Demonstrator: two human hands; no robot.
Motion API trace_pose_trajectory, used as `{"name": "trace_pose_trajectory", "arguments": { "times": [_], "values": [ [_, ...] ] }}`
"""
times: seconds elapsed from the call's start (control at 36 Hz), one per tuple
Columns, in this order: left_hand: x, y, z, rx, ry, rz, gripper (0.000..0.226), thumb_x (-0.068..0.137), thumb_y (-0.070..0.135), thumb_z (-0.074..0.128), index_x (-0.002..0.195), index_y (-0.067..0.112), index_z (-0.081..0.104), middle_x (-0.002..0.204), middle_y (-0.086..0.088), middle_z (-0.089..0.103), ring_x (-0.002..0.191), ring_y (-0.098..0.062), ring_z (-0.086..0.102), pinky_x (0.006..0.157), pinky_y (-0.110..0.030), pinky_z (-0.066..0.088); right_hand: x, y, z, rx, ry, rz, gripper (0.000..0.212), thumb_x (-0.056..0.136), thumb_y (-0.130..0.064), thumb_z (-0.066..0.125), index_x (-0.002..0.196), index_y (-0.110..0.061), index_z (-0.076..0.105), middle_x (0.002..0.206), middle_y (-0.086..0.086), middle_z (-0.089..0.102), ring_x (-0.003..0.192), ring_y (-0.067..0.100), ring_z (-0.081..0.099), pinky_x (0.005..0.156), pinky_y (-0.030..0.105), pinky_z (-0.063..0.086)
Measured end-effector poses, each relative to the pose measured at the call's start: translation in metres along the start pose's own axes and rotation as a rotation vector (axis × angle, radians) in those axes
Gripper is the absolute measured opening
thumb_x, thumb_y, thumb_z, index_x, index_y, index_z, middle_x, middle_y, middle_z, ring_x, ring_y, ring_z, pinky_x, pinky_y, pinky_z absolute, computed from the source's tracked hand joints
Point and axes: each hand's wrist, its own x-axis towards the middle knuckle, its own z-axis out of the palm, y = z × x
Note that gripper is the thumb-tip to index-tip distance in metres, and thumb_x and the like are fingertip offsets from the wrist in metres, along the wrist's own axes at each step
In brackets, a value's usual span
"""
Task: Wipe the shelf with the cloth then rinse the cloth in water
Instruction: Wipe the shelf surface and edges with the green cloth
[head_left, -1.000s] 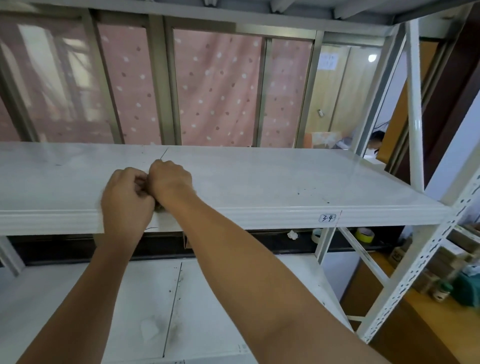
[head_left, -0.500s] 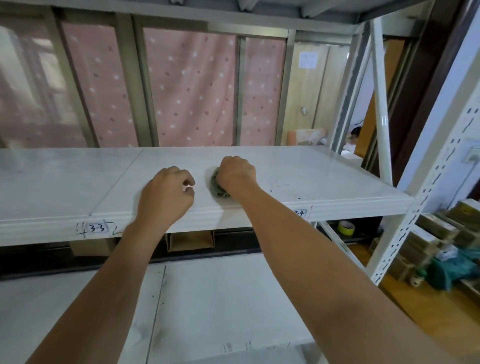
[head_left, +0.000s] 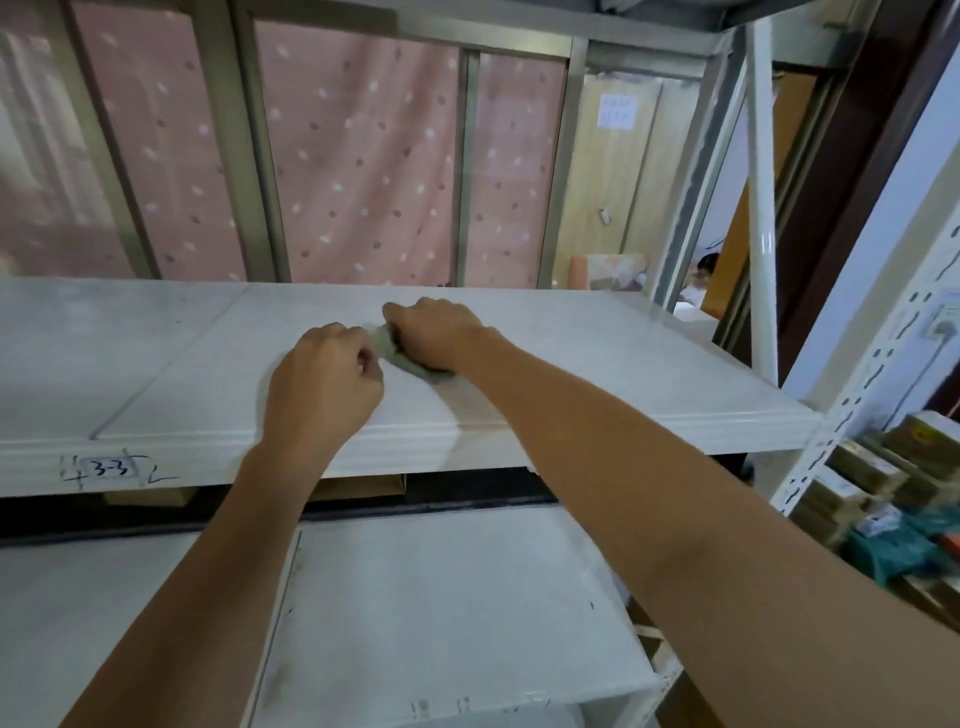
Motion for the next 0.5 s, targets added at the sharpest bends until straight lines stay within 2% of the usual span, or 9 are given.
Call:
{"name": "trace_pose_trajectory", "arguments": {
  "times": [0.17,0.31,0.36,0.42,0.5],
  "values": [
    [0.002,-0.004,0.005,0.032,-0.048,0.037,0.008,0.088,0.011,0.068,0.085,0.014,0.075,0.090,-0.003,0.067,0.087,-0.026,0.061,0.073,-0.041,0.054,0.008,0.101,0.011,0.008,-0.024,0.157,0.025,0.102,-0.026,0.037,0.118,-0.017,0.053,0.108,0.015,0.061,0.093,0.032,0.058,0.072,0.037,0.042],
    [0.002,-0.002,0.007,0.035,-0.070,0.039,0.008,0.088,0.014,0.069,0.081,0.017,0.073,0.087,0.001,0.066,0.090,-0.023,0.060,0.077,-0.042,0.054,-0.015,0.182,0.020,0.027,-0.041,0.272,0.016,0.105,-0.028,0.034,0.102,-0.020,0.048,0.105,0.015,0.063,0.092,0.030,0.060,0.079,0.041,0.049],
    [0.002,0.001,0.007,0.026,-0.095,0.041,0.005,0.089,0.017,0.069,0.089,0.017,0.074,0.092,0.002,0.067,0.096,-0.022,0.060,0.082,-0.041,0.053,-0.034,0.203,0.017,0.019,-0.040,0.304,0.020,0.106,-0.025,0.034,0.111,-0.017,0.052,0.105,0.013,0.060,0.090,0.027,0.057,0.080,0.041,0.049],
    [0.001,0.003,0.005,0.013,-0.120,0.017,0.014,0.091,0.021,0.068,0.104,0.019,0.074,0.099,0.004,0.069,0.104,-0.021,0.060,0.090,-0.041,0.052,-0.054,0.220,0.014,0.010,-0.069,0.322,0.027,0.107,-0.022,0.035,0.124,-0.014,0.053,0.103,0.012,0.055,0.088,0.026,0.052,0.084,0.041,0.049],
    [0.001,0.007,0.002,-0.005,-0.168,-0.011,0.023,0.094,0.024,0.065,0.116,0.021,0.072,0.103,0.008,0.068,0.109,-0.018,0.059,0.095,-0.040,0.050,-0.075,0.229,0.015,-0.009,-0.019,0.294,0.025,0.105,-0.023,0.037,0.120,-0.015,0.056,0.092,0.013,0.062,0.081,0.028,0.054,0.081,0.043,0.049]
  ]
}}
